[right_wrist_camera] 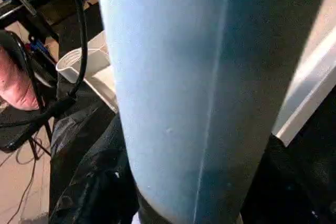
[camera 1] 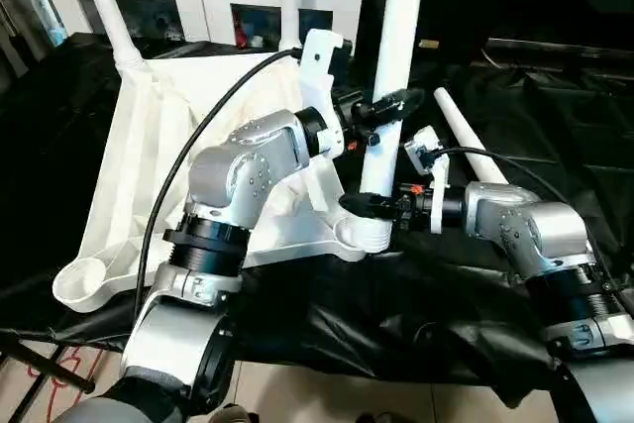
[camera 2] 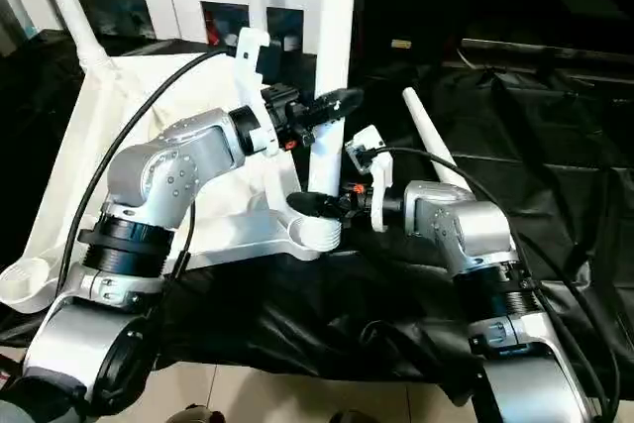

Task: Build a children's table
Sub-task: Pick table leg

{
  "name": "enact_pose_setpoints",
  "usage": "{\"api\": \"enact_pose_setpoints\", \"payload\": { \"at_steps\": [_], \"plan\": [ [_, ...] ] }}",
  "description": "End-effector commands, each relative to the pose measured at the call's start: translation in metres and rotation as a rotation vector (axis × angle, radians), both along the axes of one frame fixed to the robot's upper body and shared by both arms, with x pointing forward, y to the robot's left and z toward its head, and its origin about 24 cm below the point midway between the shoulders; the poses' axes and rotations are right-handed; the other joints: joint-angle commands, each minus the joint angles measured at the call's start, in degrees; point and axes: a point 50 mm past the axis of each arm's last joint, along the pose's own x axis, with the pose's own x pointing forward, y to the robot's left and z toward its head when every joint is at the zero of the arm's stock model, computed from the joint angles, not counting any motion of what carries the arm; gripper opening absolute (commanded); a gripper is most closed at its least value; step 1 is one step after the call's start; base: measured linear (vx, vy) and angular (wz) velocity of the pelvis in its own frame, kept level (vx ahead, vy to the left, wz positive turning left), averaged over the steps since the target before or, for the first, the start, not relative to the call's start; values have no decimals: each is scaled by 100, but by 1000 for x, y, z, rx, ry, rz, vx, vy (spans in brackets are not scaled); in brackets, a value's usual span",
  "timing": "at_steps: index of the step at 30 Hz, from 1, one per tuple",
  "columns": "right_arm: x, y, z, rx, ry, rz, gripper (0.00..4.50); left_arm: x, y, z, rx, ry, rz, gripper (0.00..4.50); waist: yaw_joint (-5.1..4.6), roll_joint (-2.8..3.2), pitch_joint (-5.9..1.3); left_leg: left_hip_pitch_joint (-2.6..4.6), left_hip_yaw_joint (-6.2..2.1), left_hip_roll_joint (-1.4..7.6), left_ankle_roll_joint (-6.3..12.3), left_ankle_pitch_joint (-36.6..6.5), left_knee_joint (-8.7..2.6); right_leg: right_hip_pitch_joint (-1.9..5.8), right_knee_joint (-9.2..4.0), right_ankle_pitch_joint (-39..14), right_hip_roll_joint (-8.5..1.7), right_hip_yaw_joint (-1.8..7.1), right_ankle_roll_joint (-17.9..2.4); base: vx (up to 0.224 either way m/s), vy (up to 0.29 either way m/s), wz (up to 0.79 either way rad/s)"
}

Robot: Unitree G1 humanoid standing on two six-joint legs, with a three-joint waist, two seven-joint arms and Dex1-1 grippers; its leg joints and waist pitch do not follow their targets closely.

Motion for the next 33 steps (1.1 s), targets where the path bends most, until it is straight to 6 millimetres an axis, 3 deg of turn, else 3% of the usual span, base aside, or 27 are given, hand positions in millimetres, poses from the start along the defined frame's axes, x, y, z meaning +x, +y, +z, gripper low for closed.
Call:
{"api": "enact_pose_setpoints", "payload": {
  "at_steps": [1, 5, 6, 8, 11, 14, 18, 25, 27, 33],
  "plan": [
    [0, -6, -3, -17, 8, -18, 197, -3, -2, 4, -4, -22, -29, 181, 29, -104, -493, 72, -27, 83, 371, -643, -309, 385, -372, -1010, -228, 204, -1277, 0, 0, 0],
    [0, -5, -4, -16, 8, -17, 194, -2, -1, 4, 7, -36, -16, 181, 29, -103, -496, 75, -26, 82, 371, -643, -307, 385, -371, -982, -226, 204, -1288, 0, 0, 0],
    [0, -4, -4, -15, 6, -20, 193, 0, 0, 4, 32, -51, 21, 216, 29, -104, -498, 72, -28, 83, 375, -638, -307, 389, -369, -974, -228, 205, -1282, 0, 0, 0],
    [0, -3, -5, -13, 0, -27, 193, -3, -1, 6, 24, -62, -20, 237, 37, -75, -498, 72, -31, 82, 377, -613, -307, 386, -361, -947, -230, 205, -1285, 0, 0, 0],
    [0, -2, -6, -10, -9, -38, 193, -6, -3, 8, 3, -69, -53, 258, 33, -91, -499, 71, -31, 82, 371, -615, -309, 389, -363, -920, -229, 204, -1301, 0, 0, 0],
    [7, 2, -4, 43, -81, -137, 193, -8, 1, 18, -72, -215, -2, 290, 12, -73, -500, 53, -32, 83, 333, -678, -313, 390, -382, -959, -248, 203, -1304, 0, 0, 0],
    [14, 6, -1, 99, -142, -237, 193, -4, 15, 22, -113, -253, 98, 293, 5, -48, -504, 89, -39, 98, 259, -768, -328, 377, -370, -937, -230, 200, -1311, 0, 0, 0],
    [20, 10, -6, 55, -213, -366, 191, -17, 47, -18, 165, -302, -100, 293, -40, 33, -500, 129, -37, 86, 71, -858, -362, 336, -345, -1030, -196, 213, -1147, 0, 0, 0],
    [19, 13, -10, 28, -217, -365, 191, -27, 64, -52, 397, -286, -219, 293, -43, 34, -489, 125, -46, 97, 60, -901, -385, 333, -344, -1019, -200, 215, -1146, 0, 0, 0],
    [19, 15, -11, -8, -212, -399, 191, -31, 87, -100, 684, -195, -282, 293, -50, 129, -480, 185, -46, 100, -186, -1201, -418, 297, -340, -1039, -203, 245, -1129, 0, 0, 0]
  ]
}}
